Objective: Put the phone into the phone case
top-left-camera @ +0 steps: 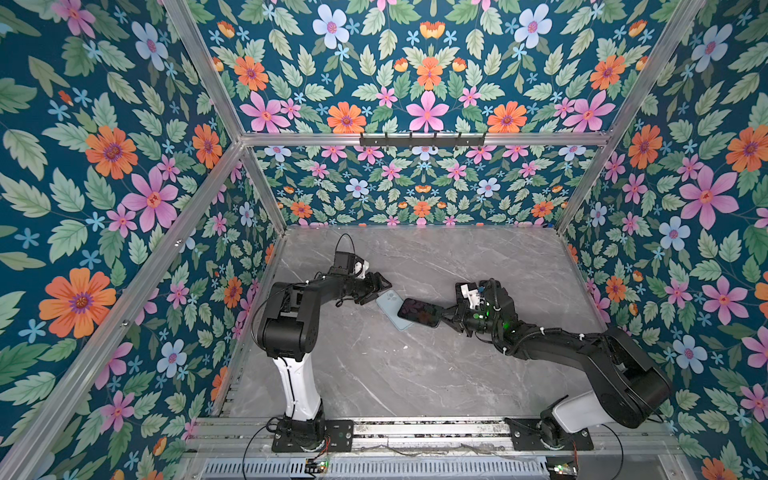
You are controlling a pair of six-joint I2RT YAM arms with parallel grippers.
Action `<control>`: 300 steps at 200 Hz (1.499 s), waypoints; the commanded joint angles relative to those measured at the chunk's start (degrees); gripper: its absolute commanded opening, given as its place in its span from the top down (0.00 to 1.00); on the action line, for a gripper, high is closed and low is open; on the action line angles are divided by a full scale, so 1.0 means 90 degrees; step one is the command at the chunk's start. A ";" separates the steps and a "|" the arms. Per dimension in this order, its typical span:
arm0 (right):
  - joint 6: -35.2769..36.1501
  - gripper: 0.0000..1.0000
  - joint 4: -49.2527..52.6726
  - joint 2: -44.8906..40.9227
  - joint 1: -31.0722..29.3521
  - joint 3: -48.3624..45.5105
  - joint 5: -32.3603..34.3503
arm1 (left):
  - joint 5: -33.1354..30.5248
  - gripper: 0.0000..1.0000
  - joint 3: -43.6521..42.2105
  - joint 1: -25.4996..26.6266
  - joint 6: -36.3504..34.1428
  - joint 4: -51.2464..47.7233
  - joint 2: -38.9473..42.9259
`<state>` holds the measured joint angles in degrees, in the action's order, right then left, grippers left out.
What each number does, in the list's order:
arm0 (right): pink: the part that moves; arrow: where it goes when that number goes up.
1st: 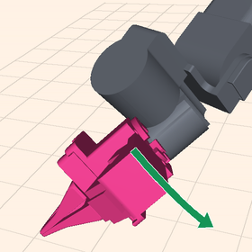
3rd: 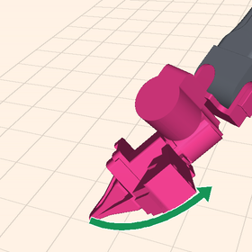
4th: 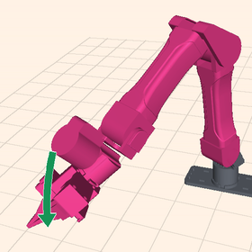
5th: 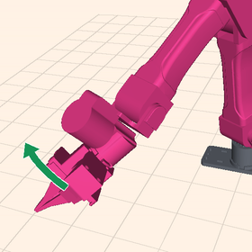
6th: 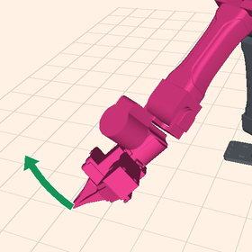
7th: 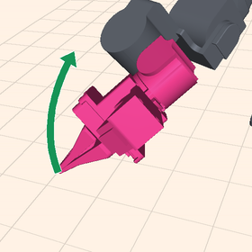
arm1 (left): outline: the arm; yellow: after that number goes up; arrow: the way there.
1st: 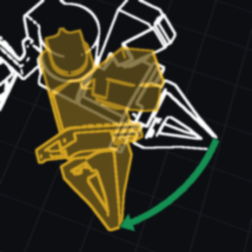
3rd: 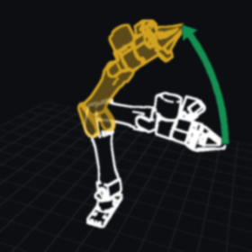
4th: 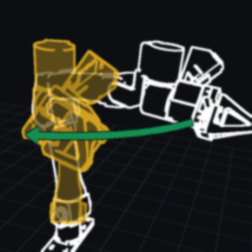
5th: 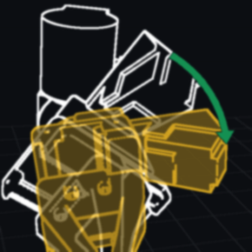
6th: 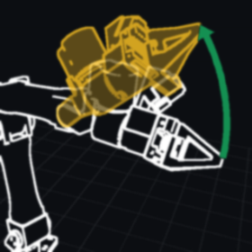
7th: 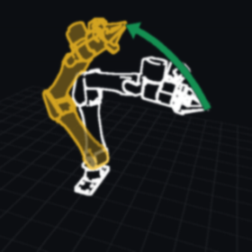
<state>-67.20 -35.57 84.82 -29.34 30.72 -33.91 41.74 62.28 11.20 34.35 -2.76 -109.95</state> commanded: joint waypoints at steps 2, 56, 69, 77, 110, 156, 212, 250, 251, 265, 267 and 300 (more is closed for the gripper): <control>0.0141 1.00 0.0130 -0.0137 -0.0011 0.0034 0.0043 | 0.0145 0.26 -0.0362 0.0007 0.0079 0.0021 0.0256; 0.0060 1.00 0.0097 -0.0244 -0.0010 -0.0168 0.0116 | 0.0255 0.27 -0.1405 0.0306 0.0610 0.0861 0.0762; 0.0014 1.00 0.0013 -0.0192 -0.0020 -0.0164 0.0107 | 0.0219 0.26 -0.1566 0.0300 0.0613 0.0904 0.0891; -0.0012 1.00 -0.0035 -0.0133 -0.0042 -0.0130 0.0091 | 0.0197 0.26 -0.1620 0.0293 0.0574 0.0875 0.0953; -0.0120 1.00 -0.0236 0.0205 -0.0206 0.0078 0.0067 | 0.0200 0.25 -0.1737 0.0194 0.0567 0.0980 0.1052; -0.0315 1.00 -0.0634 0.0719 -0.0235 0.0267 0.0062 | 0.0303 0.21 -0.1549 0.0126 0.0549 0.1046 0.0947; -0.0591 1.00 -0.1116 0.1351 -0.0274 0.0454 -0.0052 | 0.0432 0.22 -0.1481 0.0124 0.0575 0.1121 0.0724; -0.0587 1.00 -0.1074 0.1487 -0.0295 0.0508 0.0008 | 0.0532 0.25 -0.1568 0.0150 0.0704 0.1341 0.0618; -0.0588 1.00 -0.1075 0.1495 -0.0299 0.0510 0.0008 | 0.0535 0.25 -0.1573 0.0151 0.0705 0.1346 0.0616; -0.0591 1.00 -0.1091 0.1558 -0.0314 0.0522 0.0018 | 0.0538 0.25 -0.1606 0.0153 0.0744 0.1395 0.0601; -0.0598 1.00 -0.1095 0.1576 -0.0319 0.0522 0.0018 | 0.0538 0.26 -0.1612 0.0157 0.0751 0.1404 0.0604; -0.0622 1.00 -0.1154 0.1695 -0.0348 0.0541 0.0028 | 0.0584 0.26 -0.1732 0.0162 0.0831 0.1554 0.0615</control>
<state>-71.70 -42.70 99.61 -32.25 35.20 -32.97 47.88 47.40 12.53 41.36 12.34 -104.22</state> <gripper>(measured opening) 0.092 0.743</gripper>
